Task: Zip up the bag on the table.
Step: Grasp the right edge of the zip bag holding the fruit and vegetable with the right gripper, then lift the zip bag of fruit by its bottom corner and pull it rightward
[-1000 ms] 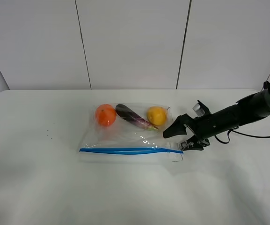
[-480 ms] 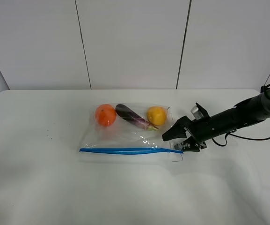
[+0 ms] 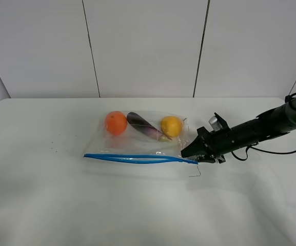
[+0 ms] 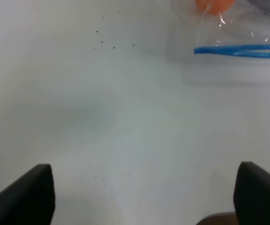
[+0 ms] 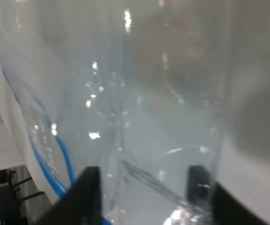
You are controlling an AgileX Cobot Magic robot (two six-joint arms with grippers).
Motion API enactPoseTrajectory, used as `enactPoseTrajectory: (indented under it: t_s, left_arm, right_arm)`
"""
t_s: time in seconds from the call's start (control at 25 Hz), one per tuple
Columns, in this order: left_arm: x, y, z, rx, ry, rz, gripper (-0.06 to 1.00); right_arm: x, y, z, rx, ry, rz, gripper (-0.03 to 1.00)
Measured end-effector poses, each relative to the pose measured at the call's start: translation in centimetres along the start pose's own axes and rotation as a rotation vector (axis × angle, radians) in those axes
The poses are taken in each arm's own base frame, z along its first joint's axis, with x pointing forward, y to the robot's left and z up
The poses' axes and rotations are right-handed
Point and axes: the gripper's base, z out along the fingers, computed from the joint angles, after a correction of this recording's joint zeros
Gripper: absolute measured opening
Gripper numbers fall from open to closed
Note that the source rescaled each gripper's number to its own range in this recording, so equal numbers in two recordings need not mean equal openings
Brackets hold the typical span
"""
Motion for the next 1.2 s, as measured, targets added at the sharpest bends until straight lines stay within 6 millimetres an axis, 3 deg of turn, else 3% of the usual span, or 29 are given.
enactPoseTrajectory:
  t_s: [0.16,0.68,1.2]
  left_arm:
    - [0.0,0.0,0.0,0.0,0.0,0.0,1.0]
    - [0.0,0.0,0.0,0.0,0.0,0.0,1.0]
    - [0.0,0.0,0.0,0.0,0.0,0.0,1.0]
  right_arm:
    - [0.0,0.1,0.0,-0.012,0.004,-0.004,0.0]
    - [0.1,1.1,-0.8,-0.178,0.014,0.01,0.0]
    - [-0.7,2.2,-1.4,-0.221,-0.059,0.092,0.0]
